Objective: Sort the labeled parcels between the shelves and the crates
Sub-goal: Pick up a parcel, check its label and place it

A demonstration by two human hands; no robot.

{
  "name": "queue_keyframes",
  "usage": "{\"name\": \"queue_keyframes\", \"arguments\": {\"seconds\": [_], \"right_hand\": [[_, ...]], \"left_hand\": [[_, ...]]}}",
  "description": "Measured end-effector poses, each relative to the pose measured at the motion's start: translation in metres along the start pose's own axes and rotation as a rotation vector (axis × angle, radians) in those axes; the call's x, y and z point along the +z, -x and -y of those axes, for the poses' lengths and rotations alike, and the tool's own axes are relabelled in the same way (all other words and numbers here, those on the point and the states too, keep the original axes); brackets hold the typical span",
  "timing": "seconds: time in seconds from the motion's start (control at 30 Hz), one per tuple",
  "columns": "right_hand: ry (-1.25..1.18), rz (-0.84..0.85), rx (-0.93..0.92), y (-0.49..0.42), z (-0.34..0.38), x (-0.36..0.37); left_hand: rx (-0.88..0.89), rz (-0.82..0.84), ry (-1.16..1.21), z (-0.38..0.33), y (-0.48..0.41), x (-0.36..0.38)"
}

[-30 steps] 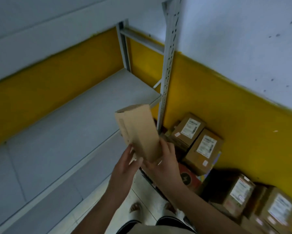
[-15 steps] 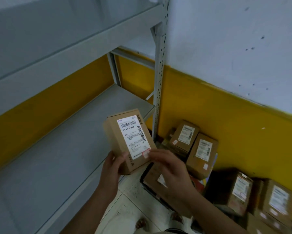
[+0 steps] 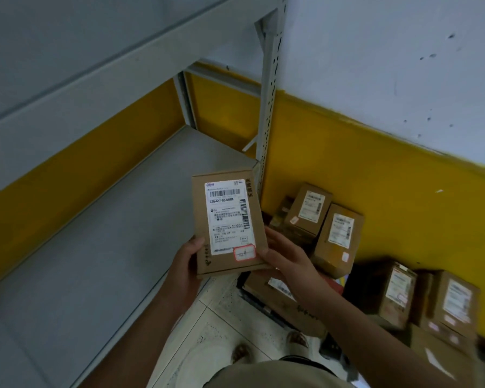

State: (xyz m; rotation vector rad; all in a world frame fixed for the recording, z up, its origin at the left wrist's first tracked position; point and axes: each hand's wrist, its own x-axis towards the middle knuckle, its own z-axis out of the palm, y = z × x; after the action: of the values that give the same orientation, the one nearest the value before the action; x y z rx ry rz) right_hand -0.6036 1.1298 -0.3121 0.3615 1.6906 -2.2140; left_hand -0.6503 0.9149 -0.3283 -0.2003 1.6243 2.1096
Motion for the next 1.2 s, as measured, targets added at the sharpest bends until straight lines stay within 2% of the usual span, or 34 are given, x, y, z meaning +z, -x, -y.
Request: {"name": "queue_keyframes", "arguments": {"seconds": [0.4,0.63,0.93,1.2], "right_hand": [[-0.153,-0.277,0.109,0.025,-0.042,-0.033],[-0.238,-0.422,0.167,0.056,-0.064,-0.091],[-0.292,-0.494,0.203,0.122,-0.092,-0.222],[-0.261,-0.729,0.297,0.214,-0.133,-0.395]], "left_hand": [[-0.128,0.095,-0.223,0.028,-0.012,0.016],[-0.225,0.200,-0.432,0.055,-0.017,0.075],[-0.288,0.221,-0.635,0.116,-0.035,0.217],[-0.488,0.341,-0.708,0.232,-0.036,0.397]]}}
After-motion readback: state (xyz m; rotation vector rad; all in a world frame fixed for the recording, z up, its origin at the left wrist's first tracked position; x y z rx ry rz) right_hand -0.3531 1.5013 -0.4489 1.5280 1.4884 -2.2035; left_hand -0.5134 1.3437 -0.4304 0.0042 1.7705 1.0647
